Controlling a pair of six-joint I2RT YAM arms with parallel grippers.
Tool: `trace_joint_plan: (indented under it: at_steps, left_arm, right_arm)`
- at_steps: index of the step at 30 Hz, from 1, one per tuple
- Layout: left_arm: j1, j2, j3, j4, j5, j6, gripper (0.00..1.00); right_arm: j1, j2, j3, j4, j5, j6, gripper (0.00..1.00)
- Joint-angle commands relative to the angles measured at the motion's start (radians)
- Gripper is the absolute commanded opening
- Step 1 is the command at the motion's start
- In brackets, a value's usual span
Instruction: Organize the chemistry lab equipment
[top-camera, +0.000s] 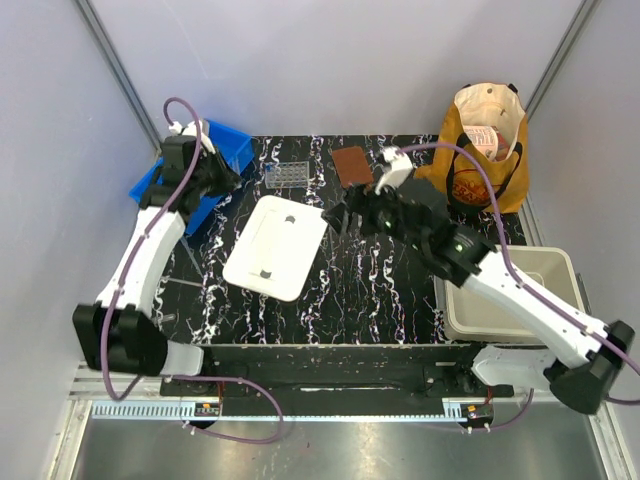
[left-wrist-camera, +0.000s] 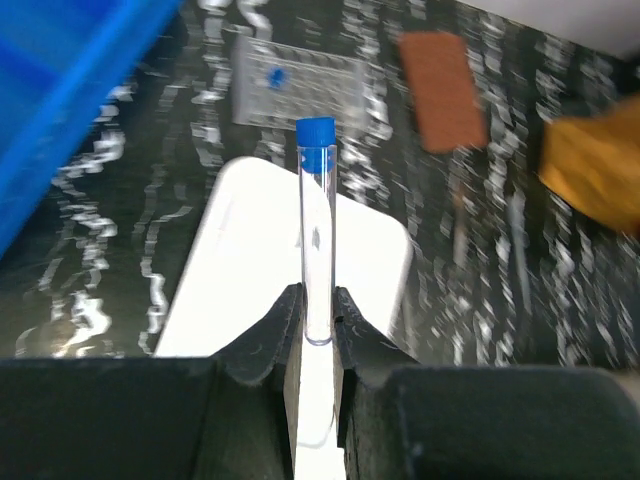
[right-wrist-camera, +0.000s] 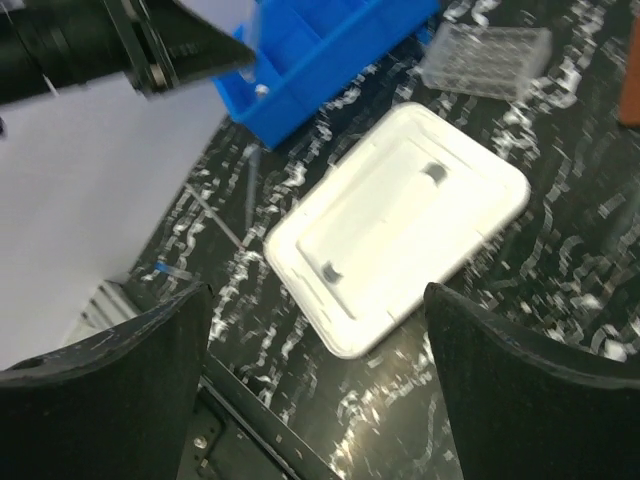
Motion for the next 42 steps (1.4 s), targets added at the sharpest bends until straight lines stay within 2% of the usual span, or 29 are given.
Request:
trace_joint_plan:
  at_steps: [1,3,7,10,12,17,20,23,30,34,42]
  left_arm:
    - [-0.019,-0.128,-0.147,0.146,0.424,0.093,0.00]
    - [-0.042,-0.185,-0.199,0.187,0.497,0.097,0.01]
    - [-0.099,-0.269,-0.286,0.298,0.593,0.079,0.01]
    - [-0.129,-0.303,-0.311,0.299,0.592,0.102,0.01]
    - [-0.143,-0.317,-0.320,0.302,0.577,0.113,0.01]
    - [-0.159,-0.326,-0.334,0.306,0.572,0.119,0.00]
    - [-0.165,-0.332,-0.336,0.303,0.560,0.123,0.00]
    - [-0.165,-0.340,-0.339,0.301,0.545,0.126,0.00]
    - [-0.171,-0.352,-0.352,0.313,0.557,0.130,0.00]
    - [-0.173,-0.354,-0.357,0.322,0.558,0.130,0.00]
    - [-0.173,-0.355,-0.362,0.322,0.552,0.130,0.00]
  right_arm:
    - [-0.010,0.148,0.229,-0.014,-0.122,-0.049,0.88]
    - [-0.022,0.223,0.316,-0.012,-0.192,-0.051,0.85]
    - [-0.053,0.378,0.487,-0.044,-0.320,-0.046,0.73]
    - [-0.078,0.478,0.609,-0.104,-0.412,-0.048,0.66]
    - [-0.085,0.545,0.689,-0.179,-0.473,-0.060,0.64]
    - [-0.101,0.640,0.811,-0.297,-0.475,-0.043,0.64]
    - [-0.121,0.657,0.828,-0.321,-0.460,-0.007,0.69]
    - [-0.134,0.659,0.820,-0.319,-0.452,0.010,0.69]
    - [-0.148,0.685,0.783,-0.235,-0.565,0.085,0.61]
    - [-0.148,0.696,0.768,-0.187,-0.572,0.134,0.56]
    - [-0.148,0.708,0.749,-0.172,-0.559,0.171,0.53]
